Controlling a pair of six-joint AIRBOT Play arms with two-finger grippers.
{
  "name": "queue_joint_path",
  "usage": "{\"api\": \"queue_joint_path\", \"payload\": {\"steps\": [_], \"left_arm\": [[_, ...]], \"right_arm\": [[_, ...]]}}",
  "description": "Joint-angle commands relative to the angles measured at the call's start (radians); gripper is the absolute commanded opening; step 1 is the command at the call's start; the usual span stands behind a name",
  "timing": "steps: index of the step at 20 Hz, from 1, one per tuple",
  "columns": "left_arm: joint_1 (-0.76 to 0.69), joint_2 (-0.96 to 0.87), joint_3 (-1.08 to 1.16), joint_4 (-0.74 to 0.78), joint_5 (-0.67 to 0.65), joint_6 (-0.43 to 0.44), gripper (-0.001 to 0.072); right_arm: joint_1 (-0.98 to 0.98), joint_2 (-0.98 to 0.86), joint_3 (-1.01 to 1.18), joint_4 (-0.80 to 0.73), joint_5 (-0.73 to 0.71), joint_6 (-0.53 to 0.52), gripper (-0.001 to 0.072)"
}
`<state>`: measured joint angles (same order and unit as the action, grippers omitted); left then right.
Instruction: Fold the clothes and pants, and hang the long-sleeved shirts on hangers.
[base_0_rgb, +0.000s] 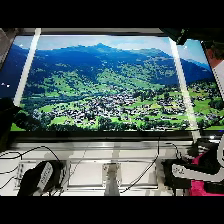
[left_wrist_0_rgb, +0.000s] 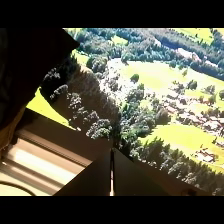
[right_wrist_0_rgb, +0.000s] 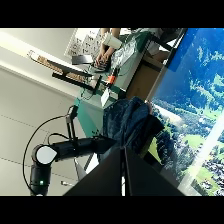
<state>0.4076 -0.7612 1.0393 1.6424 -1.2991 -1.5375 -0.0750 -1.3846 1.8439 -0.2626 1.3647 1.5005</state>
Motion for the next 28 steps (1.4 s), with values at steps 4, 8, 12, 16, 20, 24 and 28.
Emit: {"api": "queue_joint_path", "payload": {"steps": [4,8,12,16,20,24,28], "left_arm": [[0.001,-0.002,-0.031,0.106,0.019,0.004,0.0011],[0.006,-0.054,-0.051,0.335,0.057,-0.036,0.0011],[0.007,-0.174,-0.051,0.499,0.108,-0.034,0.0121],[0.066,-0.285,-0.051,0.531,0.196,-0.033,0.0510],[0.175,-0.359,-0.051,0.545,0.317,-0.035,0.0590],[0.242,-0.411,-0.051,0.545,0.434,-0.056,0.0695],[0.251,-0.484,-0.051,0.550,0.497,-0.056,0.0696]], "right_arm": [[0.001,0.000,0.001,0.000,0.000,0.000,0.0025],[0.001,0.000,0.001,0.000,0.000,0.000,0.0025],[0.001,0.000,0.001,0.000,0.000,0.000,0.0025],[0.001,0.000,0.001,0.000,0.000,0.000,0.0025],[0.001,0.000,0.001,0.000,0.000,0.000,0.0025],[0.001,0.000,0.001,0.000,0.000,0.000,0.0025],[0.001,0.000,0.001,0.000,0.000,0.000,0.0026]]}}
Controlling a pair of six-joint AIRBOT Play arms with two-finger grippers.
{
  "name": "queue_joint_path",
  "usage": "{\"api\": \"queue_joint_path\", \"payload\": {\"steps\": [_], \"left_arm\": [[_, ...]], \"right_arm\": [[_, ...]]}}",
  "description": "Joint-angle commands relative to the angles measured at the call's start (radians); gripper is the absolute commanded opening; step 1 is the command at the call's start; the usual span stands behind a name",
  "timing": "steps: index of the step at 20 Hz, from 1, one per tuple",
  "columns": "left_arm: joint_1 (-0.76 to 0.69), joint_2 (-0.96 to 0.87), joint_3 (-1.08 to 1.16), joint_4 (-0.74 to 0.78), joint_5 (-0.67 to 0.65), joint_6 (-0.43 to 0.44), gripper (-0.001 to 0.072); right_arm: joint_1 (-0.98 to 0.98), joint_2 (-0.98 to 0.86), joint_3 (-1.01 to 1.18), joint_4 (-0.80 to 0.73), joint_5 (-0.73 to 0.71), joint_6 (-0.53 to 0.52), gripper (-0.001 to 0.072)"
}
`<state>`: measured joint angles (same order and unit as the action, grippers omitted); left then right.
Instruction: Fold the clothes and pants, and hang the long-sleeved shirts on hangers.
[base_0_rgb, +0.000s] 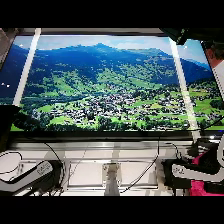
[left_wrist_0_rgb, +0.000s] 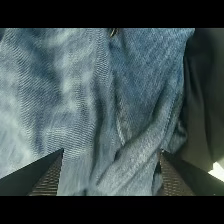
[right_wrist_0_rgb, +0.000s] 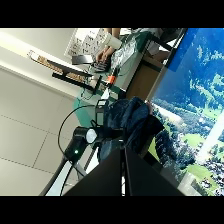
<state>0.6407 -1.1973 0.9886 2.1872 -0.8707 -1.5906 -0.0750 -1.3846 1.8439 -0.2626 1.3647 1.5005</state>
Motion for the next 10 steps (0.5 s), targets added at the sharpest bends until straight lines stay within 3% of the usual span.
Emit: {"api": "queue_joint_path", "payload": {"steps": [1,10], "left_arm": [[0.018,-0.066,0.000,0.008,0.079,-0.003,0.0695],[0.046,-0.164,0.000,0.016,0.161,-0.039,0.0668]], "right_arm": [[0.001,0.000,0.001,0.000,0.000,0.000,0.0025],[0.001,0.000,0.001,0.000,0.000,0.000,0.0025]]}}
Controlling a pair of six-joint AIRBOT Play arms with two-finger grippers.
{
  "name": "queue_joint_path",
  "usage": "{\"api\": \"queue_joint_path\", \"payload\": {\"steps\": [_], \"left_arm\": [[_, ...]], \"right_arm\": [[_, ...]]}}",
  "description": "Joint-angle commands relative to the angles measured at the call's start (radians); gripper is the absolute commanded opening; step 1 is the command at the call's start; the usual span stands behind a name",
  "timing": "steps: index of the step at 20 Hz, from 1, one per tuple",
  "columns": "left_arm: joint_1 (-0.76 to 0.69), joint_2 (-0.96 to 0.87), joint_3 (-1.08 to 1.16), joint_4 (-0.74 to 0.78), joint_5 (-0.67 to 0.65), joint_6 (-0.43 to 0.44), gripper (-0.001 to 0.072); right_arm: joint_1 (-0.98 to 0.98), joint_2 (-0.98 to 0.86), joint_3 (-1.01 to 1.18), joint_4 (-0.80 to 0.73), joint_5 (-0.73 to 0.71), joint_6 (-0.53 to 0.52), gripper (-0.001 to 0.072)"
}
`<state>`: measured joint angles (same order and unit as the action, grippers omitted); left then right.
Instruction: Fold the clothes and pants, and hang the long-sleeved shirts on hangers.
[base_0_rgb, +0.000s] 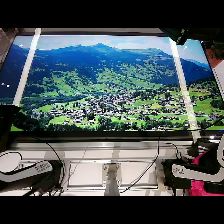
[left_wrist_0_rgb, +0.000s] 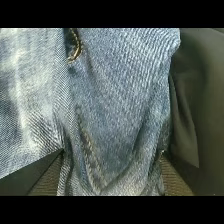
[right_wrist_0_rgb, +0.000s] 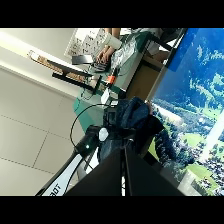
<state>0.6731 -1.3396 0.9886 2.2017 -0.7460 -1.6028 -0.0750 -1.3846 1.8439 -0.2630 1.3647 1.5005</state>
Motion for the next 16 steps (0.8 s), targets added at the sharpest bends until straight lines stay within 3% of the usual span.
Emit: {"api": "queue_joint_path", "payload": {"steps": [1,2,6,13,16], "left_arm": [[0.019,-0.024,0.000,0.001,0.037,-0.053,0.0532],[0.022,-0.026,0.000,0.000,0.036,-0.062,0.0397],[0.022,-0.026,0.000,0.001,0.039,-0.061,0.0013],[0.009,0.061,0.003,-0.014,0.039,-0.061,0.0011],[-0.013,0.147,0.003,-0.019,0.050,-0.105,0.0011]], "right_arm": [[0.001,0.000,0.001,0.000,0.000,0.000,0.0025],[0.001,0.000,0.001,0.000,0.000,0.000,0.0025],[0.001,0.000,0.001,0.000,0.000,0.000,0.0025],[0.001,0.000,0.001,0.000,0.000,0.000,0.0025],[0.001,0.000,0.001,0.000,0.000,0.000,0.0025]]}}
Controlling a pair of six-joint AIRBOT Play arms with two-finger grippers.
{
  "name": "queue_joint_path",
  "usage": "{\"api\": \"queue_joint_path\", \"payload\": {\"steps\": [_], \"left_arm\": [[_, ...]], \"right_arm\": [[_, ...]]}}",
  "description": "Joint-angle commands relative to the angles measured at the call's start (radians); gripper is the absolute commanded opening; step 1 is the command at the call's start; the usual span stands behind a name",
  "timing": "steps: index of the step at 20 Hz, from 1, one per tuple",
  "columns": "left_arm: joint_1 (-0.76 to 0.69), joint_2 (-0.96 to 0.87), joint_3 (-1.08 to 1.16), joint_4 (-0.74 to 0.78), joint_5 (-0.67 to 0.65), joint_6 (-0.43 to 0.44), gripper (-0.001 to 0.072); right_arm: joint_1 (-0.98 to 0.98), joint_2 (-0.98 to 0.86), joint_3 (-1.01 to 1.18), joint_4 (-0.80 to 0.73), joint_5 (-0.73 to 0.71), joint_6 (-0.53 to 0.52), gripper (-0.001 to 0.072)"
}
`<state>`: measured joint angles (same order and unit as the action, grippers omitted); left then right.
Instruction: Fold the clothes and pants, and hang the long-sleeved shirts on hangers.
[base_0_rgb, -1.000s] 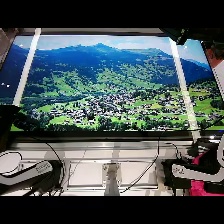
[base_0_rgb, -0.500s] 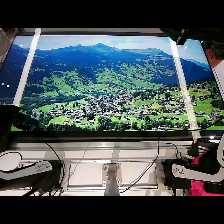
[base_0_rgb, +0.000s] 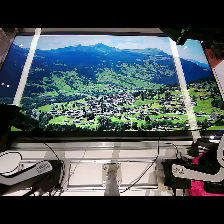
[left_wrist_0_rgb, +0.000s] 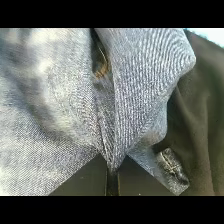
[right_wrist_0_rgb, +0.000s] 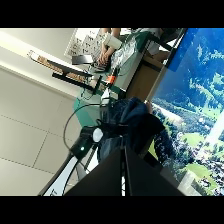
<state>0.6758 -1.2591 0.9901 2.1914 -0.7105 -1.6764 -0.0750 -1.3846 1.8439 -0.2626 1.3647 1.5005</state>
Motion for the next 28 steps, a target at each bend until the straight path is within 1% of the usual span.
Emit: {"api": "queue_joint_path", "payload": {"steps": [1,2,5,6,7,8,9,10,11,12,13,14,17,20,22,23,25,28], "left_arm": [[-0.022,0.095,0.001,-0.026,0.016,-0.056,0.0011],[-0.031,0.126,0.001,-0.058,0.025,-0.071,0.0011],[-0.081,0.211,0.018,-0.158,0.046,-0.071,0.0010],[-0.111,0.233,0.037,-0.170,0.045,-0.071,0.0010],[-0.148,0.256,0.065,-0.190,0.045,-0.071,0.0010],[-0.186,0.276,0.100,-0.219,0.044,-0.071,0.0009],[-0.230,0.291,0.146,-0.259,0.043,-0.071,0.0009],[-0.278,0.301,0.202,-0.291,0.038,-0.068,0.0008],[-0.327,0.303,0.260,-0.310,0.024,-0.050,0.0008],[-0.381,0.302,0.326,-0.320,-0.002,-0.033,0.0008],[-0.444,0.299,0.395,-0.320,-0.020,-0.034,0.0007],[-0.505,0.297,0.459,-0.338,-0.021,-0.034,0.0007],[-0.663,0.273,0.637,-0.518,-0.024,-0.033,0.0007],[-0.823,0.236,0.759,-0.584,-0.024,0.006,0.0007],[-0.924,0.208,0.807,-0.619,-0.023,0.017,0.0007],[-0.967,0.191,0.820,-0.660,-0.023,0.019,0.0007],[-1.048,0.148,0.822,-0.765,-0.024,0.080,0.0006],[-1.159,0.045,0.822,-0.953,-0.022,0.195,0.0007]], "right_arm": [[0.001,0.000,0.001,0.000,0.000,0.000,0.0025],[0.001,0.000,0.001,0.000,-0.001,0.000,0.0026],[0.001,0.000,0.001,0.000,-0.022,0.000,0.0025],[0.001,0.000,0.001,-0.021,-0.019,-0.010,0.0025],[0.001,0.000,0.001,-0.087,-0.024,-0.035,0.0025],[0.001,0.000,0.001,-0.219,-0.011,-0.035,0.0024],[0.001,0.000,0.001,-0.383,0.020,-0.028,0.0024],[0.001,0.000,0.000,-0.575,0.061,-0.006,0.0023],[0.001,0.000,-0.002,-0.726,0.089,0.018,0.0022],[-0.003,-0.001,-0.002,-0.833,0.108,0.019,0.0021],[-0.016,-0.002,-0.002,-0.856,0.107,0.021,0.0021],[-0.027,-0.005,-0.002,-0.848,0.094,0.021,0.0021],[-0.037,-0.026,-0.002,-0.861,0.084,0.021,0.0022],[-0.038,-0.044,-0.002,-0.896,0.075,0.021,0.0023],[-0.038,-0.050,-0.002,-0.968,0.067,0.022,0.0024],[-0.038,-0.051,-0.002,-1.021,0.064,0.031,0.0023],[-0.040,-0.051,-0.002,-1.118,0.058,0.052,0.0023],[-0.090,-0.051,-0.002,-1.173,0.058,0.083,0.0023]]}}
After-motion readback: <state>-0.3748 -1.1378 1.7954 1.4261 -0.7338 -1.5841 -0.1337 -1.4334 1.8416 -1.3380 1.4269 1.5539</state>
